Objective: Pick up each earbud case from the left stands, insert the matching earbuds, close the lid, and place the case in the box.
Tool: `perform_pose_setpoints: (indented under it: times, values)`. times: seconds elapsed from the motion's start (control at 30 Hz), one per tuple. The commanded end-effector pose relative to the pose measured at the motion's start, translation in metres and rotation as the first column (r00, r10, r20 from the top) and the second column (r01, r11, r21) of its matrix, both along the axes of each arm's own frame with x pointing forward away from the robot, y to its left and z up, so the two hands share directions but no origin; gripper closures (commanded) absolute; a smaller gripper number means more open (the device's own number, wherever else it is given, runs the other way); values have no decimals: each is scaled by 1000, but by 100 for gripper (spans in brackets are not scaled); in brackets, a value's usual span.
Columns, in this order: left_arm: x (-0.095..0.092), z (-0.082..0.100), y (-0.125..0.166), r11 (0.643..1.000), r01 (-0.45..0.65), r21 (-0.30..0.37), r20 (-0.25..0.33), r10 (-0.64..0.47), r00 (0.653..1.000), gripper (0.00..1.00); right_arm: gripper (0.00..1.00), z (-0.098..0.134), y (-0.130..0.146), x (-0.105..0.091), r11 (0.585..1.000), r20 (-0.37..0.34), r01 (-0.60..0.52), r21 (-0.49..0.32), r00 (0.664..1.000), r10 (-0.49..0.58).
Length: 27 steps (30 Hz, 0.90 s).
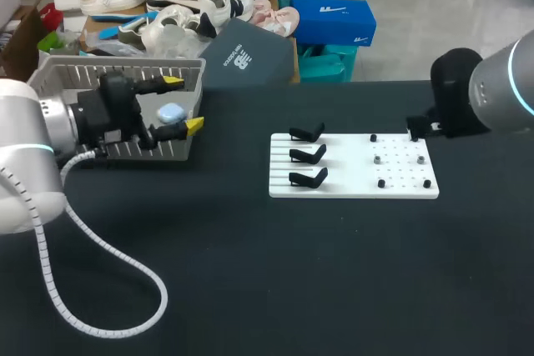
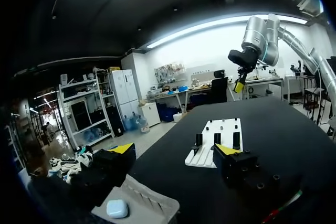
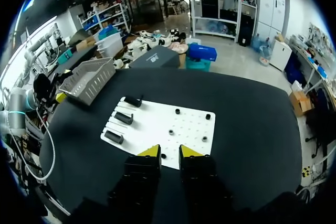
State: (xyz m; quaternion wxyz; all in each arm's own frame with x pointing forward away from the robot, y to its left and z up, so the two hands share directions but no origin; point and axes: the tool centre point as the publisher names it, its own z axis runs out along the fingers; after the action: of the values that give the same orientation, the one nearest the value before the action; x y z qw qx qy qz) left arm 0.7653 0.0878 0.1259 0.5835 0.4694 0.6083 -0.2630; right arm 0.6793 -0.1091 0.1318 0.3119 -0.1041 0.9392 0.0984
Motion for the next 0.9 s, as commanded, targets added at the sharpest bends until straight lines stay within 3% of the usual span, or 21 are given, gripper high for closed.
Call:
perform_pose_setpoints:
  times: [0.03, 0.17, 0.23, 0.27, 0.3, 0.33, 0.9]
  values:
    - [-15, 3, -7, 1000, 19, -2, 3, -19, 1000, 0, 79, -1, -6, -12, 1000, 57, 6, 20, 998, -7]
    - [-26, 4, -14, 999, 38, -12, 9, -37, 999, 0, 78, -3, -12, -21, 999, 66, 15, 40, 998, -17]
    - [-34, 5, -18, 999, 47, -23, 3, -47, 999, 0, 73, -4, -15, -27, 998, 63, 34, 53, 997, -37]
    - [-37, 5, -20, 998, 54, -34, -5, -54, 999, 0, 62, -4, -17, -29, 997, 58, 42, 61, 997, -45]
    - [-39, 5, -20, 997, 51, -55, -6, -51, 999, 0, 23, -4, -17, -29, 997, 58, 42, 61, 997, -45]
    - [-39, 5, -20, 997, 51, -55, -6, -51, 999, 0, 0, -4, -17, -29, 997, 58, 42, 61, 997, -45]
    - [-39, 5, -20, 997, 51, -55, -6, -51, 999, 0, 0, -4, -17, -29, 997, 58, 42, 61, 997, -45]
